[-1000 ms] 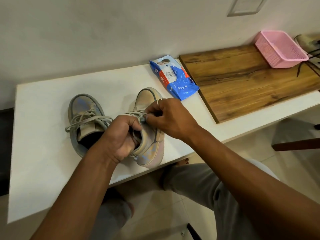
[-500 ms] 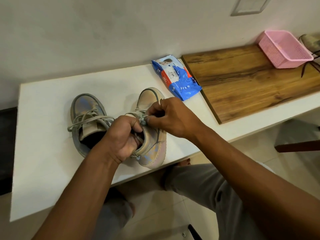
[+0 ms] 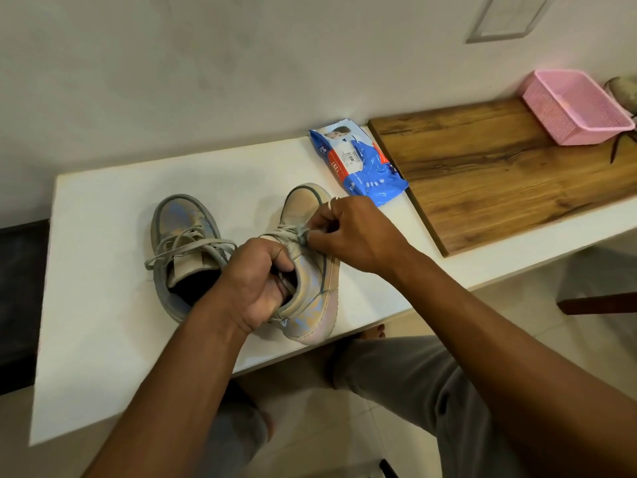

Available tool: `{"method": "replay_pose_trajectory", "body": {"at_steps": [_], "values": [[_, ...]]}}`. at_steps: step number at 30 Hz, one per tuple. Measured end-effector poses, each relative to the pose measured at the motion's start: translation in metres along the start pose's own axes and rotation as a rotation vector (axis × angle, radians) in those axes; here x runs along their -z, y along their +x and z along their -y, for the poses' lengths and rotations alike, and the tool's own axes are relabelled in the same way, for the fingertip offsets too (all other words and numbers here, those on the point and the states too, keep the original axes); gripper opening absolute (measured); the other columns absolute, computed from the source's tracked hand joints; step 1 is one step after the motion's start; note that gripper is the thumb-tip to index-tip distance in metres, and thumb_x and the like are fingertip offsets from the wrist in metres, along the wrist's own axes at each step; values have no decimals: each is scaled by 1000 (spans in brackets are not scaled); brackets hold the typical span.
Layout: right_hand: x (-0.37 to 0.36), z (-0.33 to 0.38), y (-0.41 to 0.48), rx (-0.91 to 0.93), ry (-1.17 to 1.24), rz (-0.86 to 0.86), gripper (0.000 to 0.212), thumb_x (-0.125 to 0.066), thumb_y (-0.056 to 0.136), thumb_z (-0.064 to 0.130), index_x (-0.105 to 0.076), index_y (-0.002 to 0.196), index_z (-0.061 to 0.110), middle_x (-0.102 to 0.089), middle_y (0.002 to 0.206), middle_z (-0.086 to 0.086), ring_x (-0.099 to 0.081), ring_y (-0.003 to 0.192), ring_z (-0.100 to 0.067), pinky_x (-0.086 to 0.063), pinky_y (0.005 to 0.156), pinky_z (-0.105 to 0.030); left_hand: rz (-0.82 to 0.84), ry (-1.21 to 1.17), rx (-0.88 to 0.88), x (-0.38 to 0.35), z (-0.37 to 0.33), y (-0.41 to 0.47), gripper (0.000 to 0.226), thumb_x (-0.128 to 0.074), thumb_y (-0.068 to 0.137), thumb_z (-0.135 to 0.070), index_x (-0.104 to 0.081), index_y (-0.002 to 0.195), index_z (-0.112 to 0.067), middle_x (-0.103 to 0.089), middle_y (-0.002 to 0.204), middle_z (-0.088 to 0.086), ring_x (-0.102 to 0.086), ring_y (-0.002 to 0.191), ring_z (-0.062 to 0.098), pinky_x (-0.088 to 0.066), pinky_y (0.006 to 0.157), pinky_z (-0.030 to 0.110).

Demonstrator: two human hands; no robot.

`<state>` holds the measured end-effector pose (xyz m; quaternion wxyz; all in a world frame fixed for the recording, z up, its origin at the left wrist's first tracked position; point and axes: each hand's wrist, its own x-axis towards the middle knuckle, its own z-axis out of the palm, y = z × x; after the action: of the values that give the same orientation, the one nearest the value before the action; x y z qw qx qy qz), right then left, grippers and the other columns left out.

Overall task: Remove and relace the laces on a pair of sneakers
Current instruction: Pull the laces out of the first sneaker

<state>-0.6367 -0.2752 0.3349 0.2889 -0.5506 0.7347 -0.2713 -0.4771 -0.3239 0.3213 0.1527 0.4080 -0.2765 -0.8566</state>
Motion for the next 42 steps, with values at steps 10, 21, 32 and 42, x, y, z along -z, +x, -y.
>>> {"method": "replay_pose_trajectory", "body": {"at_steps": [10,21,32,42], "values": [[2,4,-3,1,35,75,10,-75,83,26,-76,87,17,-72,78,5,-66,73,-11,-55,66,-31,33,-26,-4,4,0,2,41,-35,57,4,-59,90,-1,-58,74,9,-59,61,23,-55,59,26],[3,0,-3,-14,55,97,10,-75,84,25,-76,86,15,-72,79,3,-67,74,-13,-55,66,-32,45,-31,-11,1,0,1,35,-34,58,4,-59,81,-2,-59,67,9,-60,53,21,-54,53,24],[2,-5,3,-5,-50,-25,13,-74,86,28,-76,87,15,-72,79,4,-64,72,-10,-50,61,-28,-4,-4,3,4,3,8,40,-38,55,2,-55,91,0,-54,79,12,-55,67,28,-54,63,29],[2,-6,5,-27,-56,-64,12,-74,85,27,-75,84,15,-71,78,5,-63,72,-10,-53,63,-31,12,-1,0,2,4,8,42,-37,55,3,-53,93,-2,-53,77,11,-54,65,26,-55,59,28]]}}
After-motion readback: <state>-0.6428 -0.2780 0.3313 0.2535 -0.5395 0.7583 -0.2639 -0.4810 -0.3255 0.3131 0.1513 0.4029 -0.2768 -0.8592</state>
